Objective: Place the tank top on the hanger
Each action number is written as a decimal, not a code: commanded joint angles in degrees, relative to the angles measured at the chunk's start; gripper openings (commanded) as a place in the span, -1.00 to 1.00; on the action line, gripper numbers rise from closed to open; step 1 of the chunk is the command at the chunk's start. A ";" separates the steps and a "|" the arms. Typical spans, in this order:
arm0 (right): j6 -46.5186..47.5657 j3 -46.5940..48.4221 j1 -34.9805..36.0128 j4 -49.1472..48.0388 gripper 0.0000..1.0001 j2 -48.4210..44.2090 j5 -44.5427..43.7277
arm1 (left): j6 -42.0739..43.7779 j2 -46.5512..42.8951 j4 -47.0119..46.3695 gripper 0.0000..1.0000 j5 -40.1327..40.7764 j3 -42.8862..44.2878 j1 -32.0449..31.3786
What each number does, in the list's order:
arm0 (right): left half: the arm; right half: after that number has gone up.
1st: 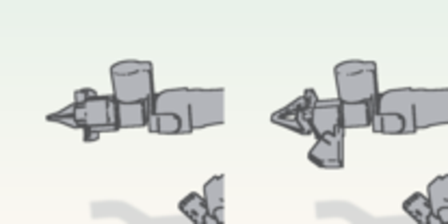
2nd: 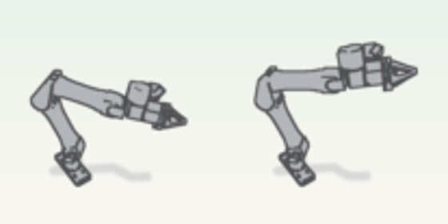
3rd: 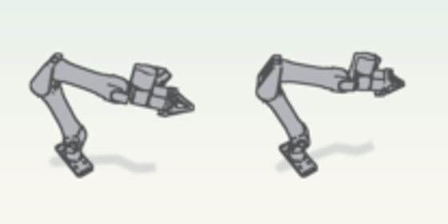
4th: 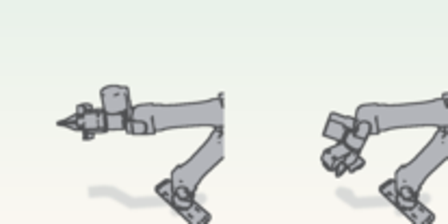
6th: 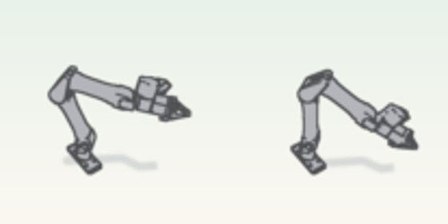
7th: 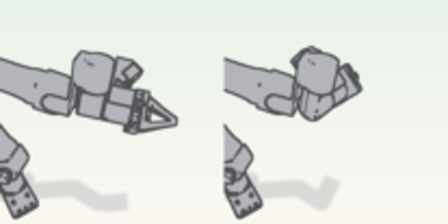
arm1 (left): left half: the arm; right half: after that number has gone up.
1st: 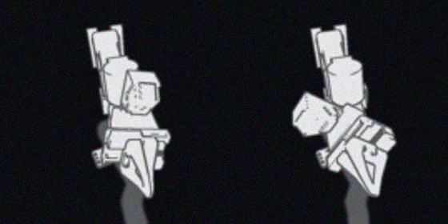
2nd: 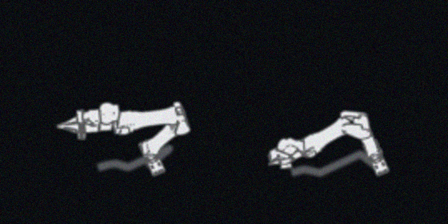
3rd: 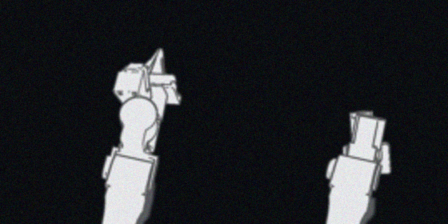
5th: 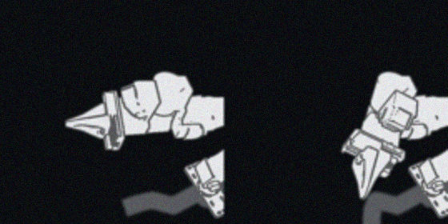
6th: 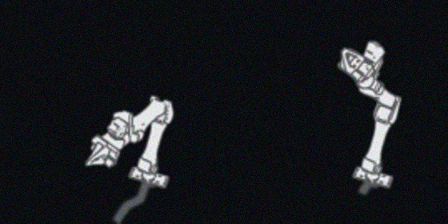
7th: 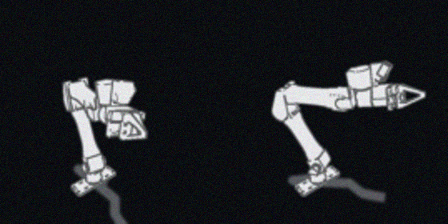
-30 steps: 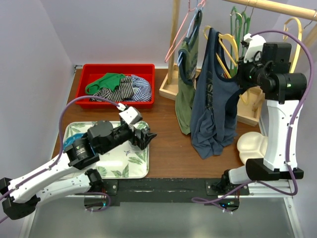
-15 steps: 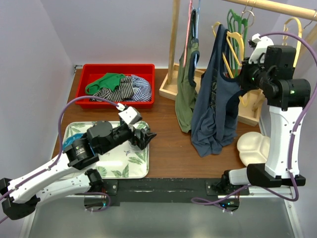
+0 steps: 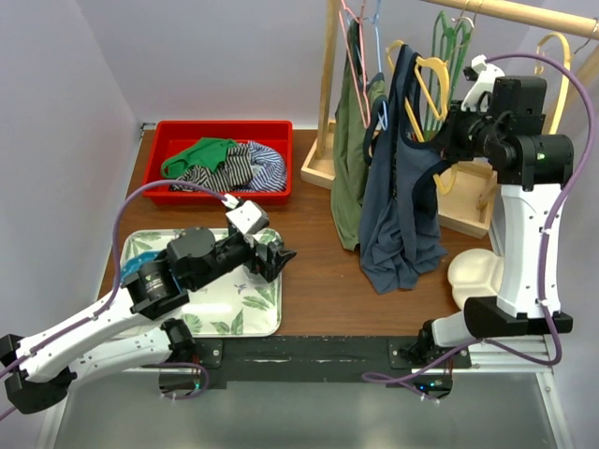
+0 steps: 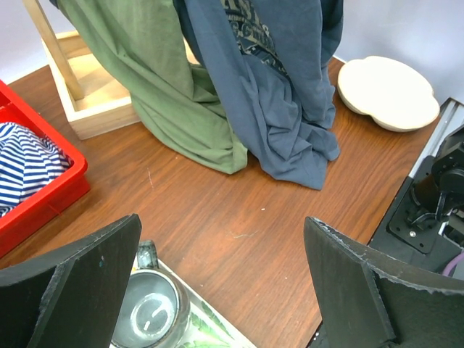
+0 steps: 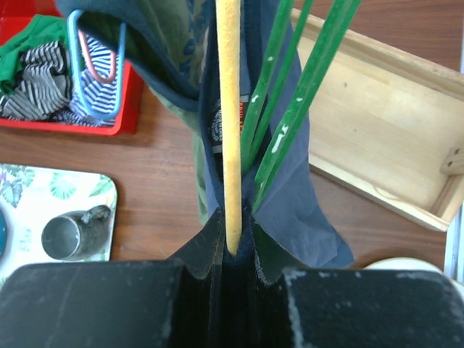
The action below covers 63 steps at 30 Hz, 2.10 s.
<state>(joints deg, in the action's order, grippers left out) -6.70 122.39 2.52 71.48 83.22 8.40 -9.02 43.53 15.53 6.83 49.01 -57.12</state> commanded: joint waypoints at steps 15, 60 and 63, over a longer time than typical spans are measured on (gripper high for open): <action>-0.07 -0.39 0.20 -7.67 -1.00 -5.35 6.61 | 0.14 -0.28 -1.91 1.00 1.08 1.87 0.08; -2.97 -15.79 0.64 -9.17 -1.00 -16.96 5.66 | -1.18 1.03 -4.46 1.00 -1.47 2.67 0.08; -3.23 -11.83 0.64 -9.26 -1.00 -13.53 5.31 | -1.18 1.21 -4.63 1.00 -1.47 2.67 0.08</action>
<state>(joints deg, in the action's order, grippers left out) -9.08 104.66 3.36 67.64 67.07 14.41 -9.45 45.32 14.17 5.76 50.78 -57.12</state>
